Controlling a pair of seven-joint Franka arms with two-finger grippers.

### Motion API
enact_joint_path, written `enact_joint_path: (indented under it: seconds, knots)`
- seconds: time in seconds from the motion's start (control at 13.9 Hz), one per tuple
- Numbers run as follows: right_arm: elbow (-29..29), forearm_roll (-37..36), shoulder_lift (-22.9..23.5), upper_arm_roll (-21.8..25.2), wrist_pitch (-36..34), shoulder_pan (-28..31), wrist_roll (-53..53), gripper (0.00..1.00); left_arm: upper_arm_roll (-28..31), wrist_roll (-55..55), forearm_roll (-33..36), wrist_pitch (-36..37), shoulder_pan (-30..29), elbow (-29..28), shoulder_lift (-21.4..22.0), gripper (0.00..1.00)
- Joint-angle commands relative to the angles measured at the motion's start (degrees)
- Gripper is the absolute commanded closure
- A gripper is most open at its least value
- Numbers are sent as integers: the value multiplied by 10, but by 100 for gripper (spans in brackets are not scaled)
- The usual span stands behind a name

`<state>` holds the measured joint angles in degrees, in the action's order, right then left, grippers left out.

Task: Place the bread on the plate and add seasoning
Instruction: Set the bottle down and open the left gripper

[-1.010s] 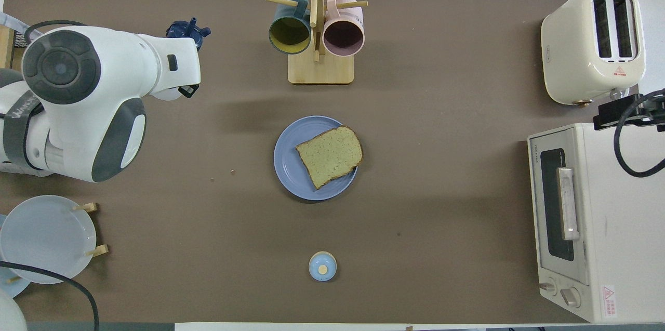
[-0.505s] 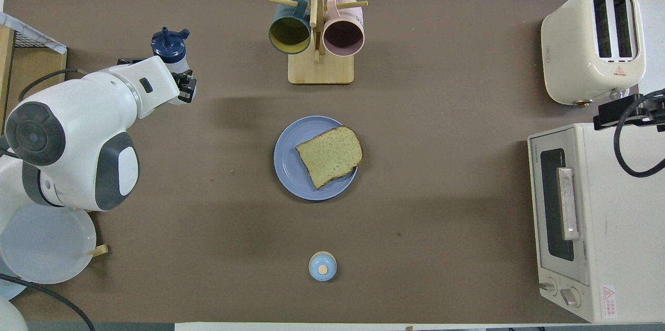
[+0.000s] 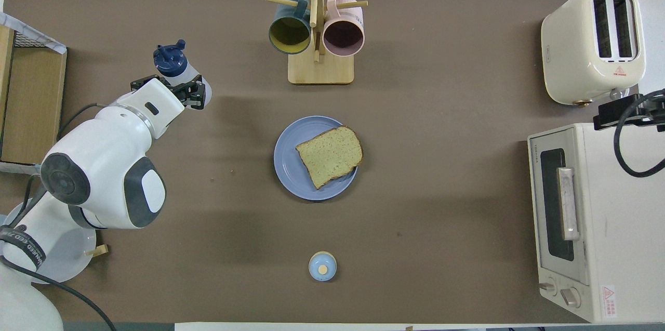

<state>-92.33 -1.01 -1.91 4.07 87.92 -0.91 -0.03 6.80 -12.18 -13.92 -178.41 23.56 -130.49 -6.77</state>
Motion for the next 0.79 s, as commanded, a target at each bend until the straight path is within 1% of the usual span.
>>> enact_joint_path:
  seconds: [0.0,0.14,0.29,0.36,0.43,0.72]
  knots:
    - [-15,10,-13,-4,10,6,11,0,0,8,-35,-66,13,-5,-25,100]
    - [-15,10,-13,-4,10,6,11,0,0,14,-52,-143,32,-5,-68,100]
    - [-15,10,-13,-4,10,6,11,0,-2,24,-52,-187,35,-11,-89,100]
    - [-15,10,-13,-4,10,6,11,0,-5,28,-52,-220,40,-20,-103,100]
    - [-15,10,-13,-4,10,6,11,0,-6,30,-52,-221,43,-20,-111,100]
    - [-15,10,-13,-4,10,6,11,0,-7,30,-51,-221,41,-19,-118,100]
